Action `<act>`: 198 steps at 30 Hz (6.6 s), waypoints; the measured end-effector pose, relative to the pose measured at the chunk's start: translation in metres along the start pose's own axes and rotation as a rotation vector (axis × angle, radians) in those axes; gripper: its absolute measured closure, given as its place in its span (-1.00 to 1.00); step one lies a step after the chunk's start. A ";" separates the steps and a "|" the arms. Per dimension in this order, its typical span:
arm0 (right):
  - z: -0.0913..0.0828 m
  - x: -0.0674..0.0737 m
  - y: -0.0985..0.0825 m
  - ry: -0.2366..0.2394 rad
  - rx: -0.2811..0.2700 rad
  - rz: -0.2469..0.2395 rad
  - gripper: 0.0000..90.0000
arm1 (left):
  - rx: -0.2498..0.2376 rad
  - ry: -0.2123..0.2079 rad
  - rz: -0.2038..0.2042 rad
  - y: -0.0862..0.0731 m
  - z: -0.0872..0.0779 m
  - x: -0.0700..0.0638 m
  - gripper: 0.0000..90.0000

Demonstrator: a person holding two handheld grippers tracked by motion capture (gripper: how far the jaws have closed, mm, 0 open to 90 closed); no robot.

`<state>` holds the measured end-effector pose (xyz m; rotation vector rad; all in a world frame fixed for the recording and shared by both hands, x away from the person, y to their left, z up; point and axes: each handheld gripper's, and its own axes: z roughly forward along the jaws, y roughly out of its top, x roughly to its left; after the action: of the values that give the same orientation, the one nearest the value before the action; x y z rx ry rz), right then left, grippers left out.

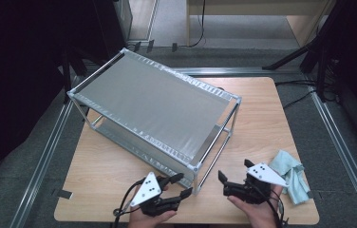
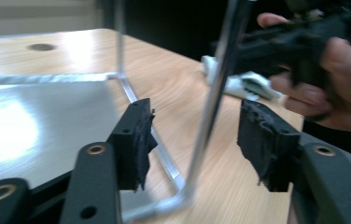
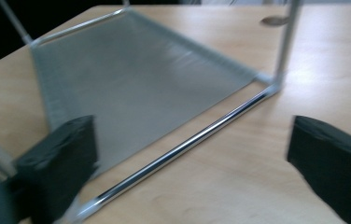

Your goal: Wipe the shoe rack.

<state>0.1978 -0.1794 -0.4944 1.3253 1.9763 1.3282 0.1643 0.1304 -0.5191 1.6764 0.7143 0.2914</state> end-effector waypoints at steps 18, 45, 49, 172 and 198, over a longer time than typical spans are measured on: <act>0.039 0.090 -0.023 0.077 0.003 -0.165 0.11 | -0.006 0.437 -0.102 -0.013 -0.094 0.098 -0.38; -0.025 0.004 -0.033 -0.102 -0.014 -0.003 0.73 | -0.061 0.697 -0.215 0.007 -0.105 0.195 -0.10; -0.032 0.001 -0.035 -0.094 -0.010 -0.006 0.74 | -0.031 0.668 -0.186 0.008 -0.094 0.199 0.28; 0.034 0.071 0.114 0.012 -0.069 -0.172 0.76 | 0.003 0.081 -0.033 -0.012 -0.075 0.026 0.74; 0.037 0.002 0.129 -0.139 -0.070 -0.145 0.73 | 0.027 0.060 -0.008 -0.012 -0.072 0.021 0.75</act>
<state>0.2865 -0.1480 -0.3986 1.1850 1.8764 1.1942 0.1370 0.2013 -0.5170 1.6957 0.7719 0.3290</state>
